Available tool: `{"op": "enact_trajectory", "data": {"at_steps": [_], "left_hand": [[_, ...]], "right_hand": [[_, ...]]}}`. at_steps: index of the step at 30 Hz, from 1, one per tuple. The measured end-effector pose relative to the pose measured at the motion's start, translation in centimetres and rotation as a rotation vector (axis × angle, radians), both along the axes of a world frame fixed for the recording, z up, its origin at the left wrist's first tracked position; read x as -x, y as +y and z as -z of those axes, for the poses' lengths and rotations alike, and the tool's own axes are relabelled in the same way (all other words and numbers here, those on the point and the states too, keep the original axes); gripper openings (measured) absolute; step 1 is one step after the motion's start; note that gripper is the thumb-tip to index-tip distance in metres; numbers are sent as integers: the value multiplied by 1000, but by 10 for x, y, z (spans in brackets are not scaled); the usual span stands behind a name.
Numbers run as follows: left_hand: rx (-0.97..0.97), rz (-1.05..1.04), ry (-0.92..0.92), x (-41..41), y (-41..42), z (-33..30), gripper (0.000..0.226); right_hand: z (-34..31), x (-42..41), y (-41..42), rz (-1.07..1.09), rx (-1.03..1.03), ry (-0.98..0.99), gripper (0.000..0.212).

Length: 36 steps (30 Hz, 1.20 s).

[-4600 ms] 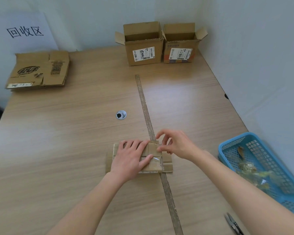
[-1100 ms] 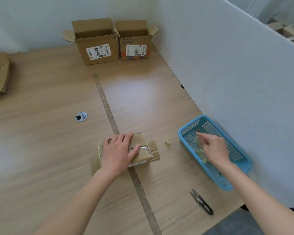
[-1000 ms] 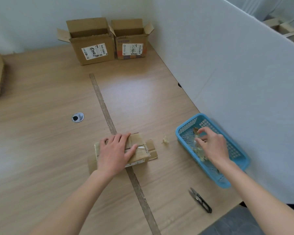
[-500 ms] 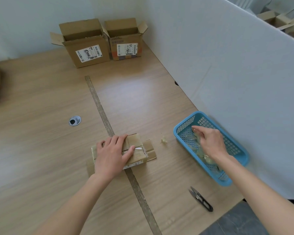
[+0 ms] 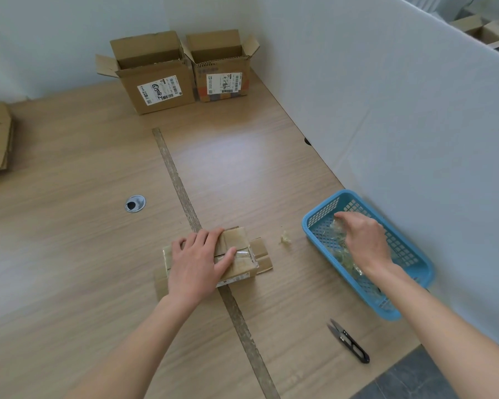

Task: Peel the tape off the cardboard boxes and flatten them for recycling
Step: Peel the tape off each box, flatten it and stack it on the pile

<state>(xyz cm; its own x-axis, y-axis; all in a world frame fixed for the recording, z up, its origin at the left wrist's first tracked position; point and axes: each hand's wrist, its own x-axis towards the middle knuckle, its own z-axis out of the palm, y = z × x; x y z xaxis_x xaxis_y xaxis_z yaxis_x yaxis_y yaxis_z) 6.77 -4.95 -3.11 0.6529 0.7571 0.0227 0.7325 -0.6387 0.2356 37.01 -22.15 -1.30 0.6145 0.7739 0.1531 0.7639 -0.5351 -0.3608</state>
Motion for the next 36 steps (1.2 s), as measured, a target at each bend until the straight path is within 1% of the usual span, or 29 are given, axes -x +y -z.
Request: {"op": "enact_trajectory", "data": {"at_steps": [2,5,9,11,13,15,17,18,21,22,23,25,28,33,36], "left_hand": [[2,-1,6,0,0,0,62],[5,3,11,0,0,-1,64],[5,8,1,0,0,-1,63],[7,8,-7,0,0,-1,62],[1,8,-20,-1,0,0,61],[-3,11,-34,-1,0,-1,62],[8,25,-34,-1,1,-2,70],[22,41,-32,0,2,-3,78],[75,149,31,5,7,-5,116],[82,196,75,7,9,-5,125],[80,235,115,8,12,-5,130],[57,276,136,8,15,-5,127],[17,266,46,8,15,-3,116],[-15,265,-102,11,11,-2,108],[3,286,-138,12,11,-3,105]], "right_hand": [[5,-2,0,-15,60,43,42],[10,-3,-1,-33,92,112,47],[14,-2,-2,-61,88,205,39],[13,1,-3,-70,50,204,35],[8,12,1,-137,-17,202,31],[2,33,12,-263,-6,295,32],[0,59,27,-370,33,448,39],[1,73,34,-394,33,536,41],[2,103,50,-389,-3,814,46],[2,109,54,-378,-25,883,46],[2,113,55,-360,-51,936,46],[3,116,56,-317,-82,1016,47],[4,115,55,-301,-92,1112,50],[4,111,58,-290,-107,1182,48],[2,108,60,-304,-95,1197,46]]}}
